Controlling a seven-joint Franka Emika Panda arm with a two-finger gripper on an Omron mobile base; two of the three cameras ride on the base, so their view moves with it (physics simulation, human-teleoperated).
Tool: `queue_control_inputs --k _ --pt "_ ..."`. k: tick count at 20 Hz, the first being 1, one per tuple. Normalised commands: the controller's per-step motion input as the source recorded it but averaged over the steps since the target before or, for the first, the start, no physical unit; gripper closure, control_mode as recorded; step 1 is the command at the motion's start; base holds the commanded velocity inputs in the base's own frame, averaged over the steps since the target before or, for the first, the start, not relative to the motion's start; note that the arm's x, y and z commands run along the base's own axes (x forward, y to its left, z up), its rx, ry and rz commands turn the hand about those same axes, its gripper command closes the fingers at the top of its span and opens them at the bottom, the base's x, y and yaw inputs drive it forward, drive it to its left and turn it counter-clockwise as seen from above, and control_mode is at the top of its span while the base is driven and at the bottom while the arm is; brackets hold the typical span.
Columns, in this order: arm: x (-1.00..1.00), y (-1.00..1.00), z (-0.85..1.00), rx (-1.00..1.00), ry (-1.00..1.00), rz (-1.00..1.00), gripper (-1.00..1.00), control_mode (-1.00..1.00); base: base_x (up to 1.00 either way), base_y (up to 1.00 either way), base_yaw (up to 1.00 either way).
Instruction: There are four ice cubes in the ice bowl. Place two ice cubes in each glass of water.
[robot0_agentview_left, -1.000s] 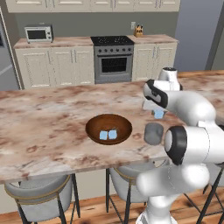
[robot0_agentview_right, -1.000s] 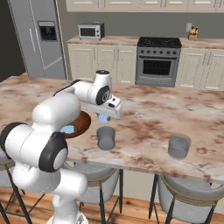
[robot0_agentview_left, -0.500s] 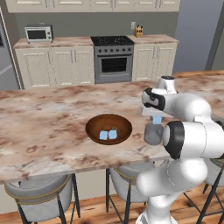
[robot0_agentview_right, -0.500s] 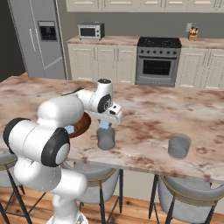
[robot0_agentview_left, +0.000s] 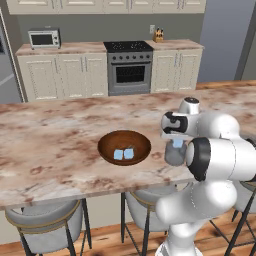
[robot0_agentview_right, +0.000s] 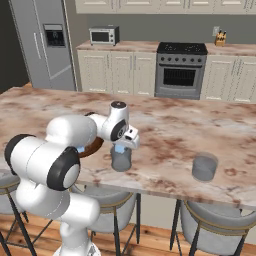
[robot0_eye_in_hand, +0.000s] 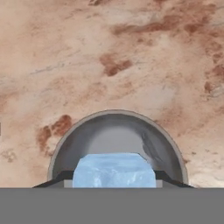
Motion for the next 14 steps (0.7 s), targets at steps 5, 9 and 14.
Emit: queue_control_inputs --k 5,9,14 --pt "0.03 0.0 -0.07 0.0 -0.04 0.0 1.0 -1.0 0.0 0.0 0.0" --pt "0.02 0.0 -0.01 0.0 0.0 0.0 1.0 -1.0 0.0 0.0 0.0" --pt "0.08 -0.04 0.0 0.0 -0.01 0.0 1.0 -1.0 0.0 0.0 0.0"
